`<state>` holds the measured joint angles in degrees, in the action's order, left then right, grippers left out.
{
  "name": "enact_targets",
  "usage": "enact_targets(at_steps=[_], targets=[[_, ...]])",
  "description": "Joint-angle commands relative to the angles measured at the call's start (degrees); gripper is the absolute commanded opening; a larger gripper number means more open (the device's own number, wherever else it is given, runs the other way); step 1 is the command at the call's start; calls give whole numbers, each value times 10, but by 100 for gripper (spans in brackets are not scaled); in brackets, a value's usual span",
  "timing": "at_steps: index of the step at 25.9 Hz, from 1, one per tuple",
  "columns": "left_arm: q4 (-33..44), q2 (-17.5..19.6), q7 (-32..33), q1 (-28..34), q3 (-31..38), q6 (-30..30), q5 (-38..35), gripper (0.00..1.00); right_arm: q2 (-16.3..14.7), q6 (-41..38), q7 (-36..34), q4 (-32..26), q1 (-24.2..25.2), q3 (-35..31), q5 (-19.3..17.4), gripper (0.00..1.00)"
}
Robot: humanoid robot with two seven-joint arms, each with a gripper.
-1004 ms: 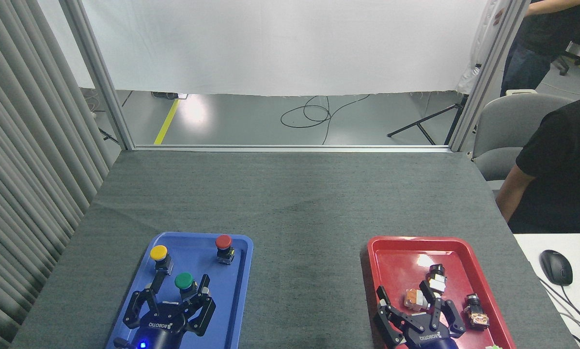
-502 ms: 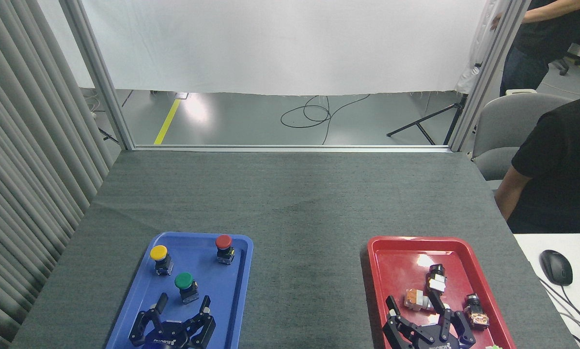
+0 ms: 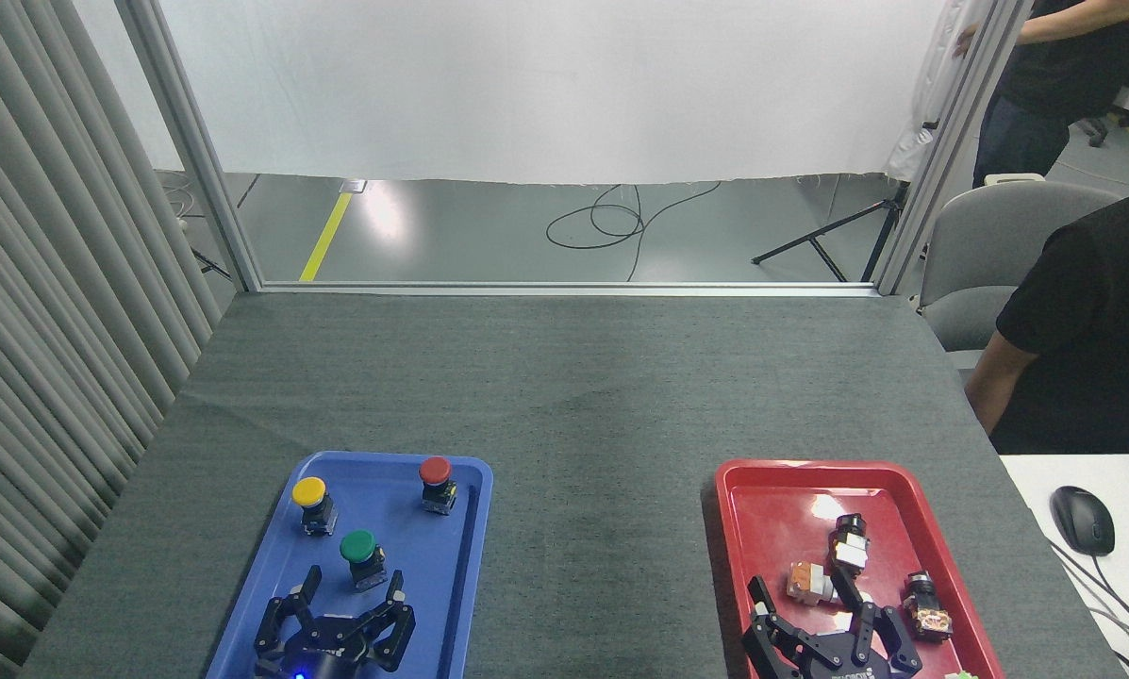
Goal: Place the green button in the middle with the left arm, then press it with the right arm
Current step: 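Close the left hand around the green button on the blue tray, then carry the green button off the tray toward the table middle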
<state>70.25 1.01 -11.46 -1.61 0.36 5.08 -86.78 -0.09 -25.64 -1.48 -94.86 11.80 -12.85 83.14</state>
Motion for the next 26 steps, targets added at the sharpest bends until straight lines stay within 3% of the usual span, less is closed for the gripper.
enact_targets(at_steps=[1,18,26], targets=[[-28,0,5,-21,0,-2,6,100,0,1,1,0,0,-1,0,100],[-103,-13,6,-71,0,-9,8,100,0,5,2,0,0,-2,0,100],[-104,-11,6,-69,0,-9,7,71,0,9,4,0,0,-2,0,100]])
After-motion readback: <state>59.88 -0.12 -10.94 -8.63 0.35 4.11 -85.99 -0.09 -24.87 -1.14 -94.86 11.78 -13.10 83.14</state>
